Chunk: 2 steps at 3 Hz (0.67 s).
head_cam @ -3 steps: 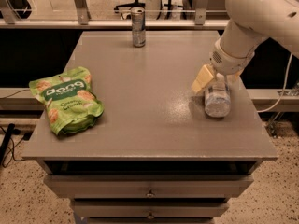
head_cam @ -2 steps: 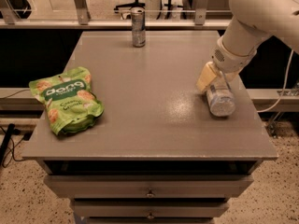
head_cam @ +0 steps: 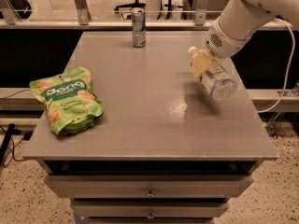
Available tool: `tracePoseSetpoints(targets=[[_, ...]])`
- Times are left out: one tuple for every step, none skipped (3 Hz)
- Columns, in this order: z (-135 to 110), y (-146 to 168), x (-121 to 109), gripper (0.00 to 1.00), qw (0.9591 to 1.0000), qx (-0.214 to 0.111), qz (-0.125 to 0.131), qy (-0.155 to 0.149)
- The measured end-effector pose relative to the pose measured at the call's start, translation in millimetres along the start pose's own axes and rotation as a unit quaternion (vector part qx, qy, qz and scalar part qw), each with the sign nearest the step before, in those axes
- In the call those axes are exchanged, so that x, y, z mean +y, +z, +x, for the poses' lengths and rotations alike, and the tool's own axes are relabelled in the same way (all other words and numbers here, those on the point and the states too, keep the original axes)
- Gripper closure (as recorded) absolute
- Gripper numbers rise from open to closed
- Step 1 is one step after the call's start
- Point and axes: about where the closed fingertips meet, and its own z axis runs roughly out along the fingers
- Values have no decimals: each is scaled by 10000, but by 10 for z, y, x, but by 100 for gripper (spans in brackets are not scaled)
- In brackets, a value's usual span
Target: Move blue plastic bottle near green rice chip bag
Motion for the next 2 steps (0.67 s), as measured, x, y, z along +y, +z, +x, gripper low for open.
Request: tracePoseSetpoints(targets=[[25, 29, -14, 100, 10000, 41, 27, 47], [-184, 42, 310, 100, 9996, -3, 2, -265]])
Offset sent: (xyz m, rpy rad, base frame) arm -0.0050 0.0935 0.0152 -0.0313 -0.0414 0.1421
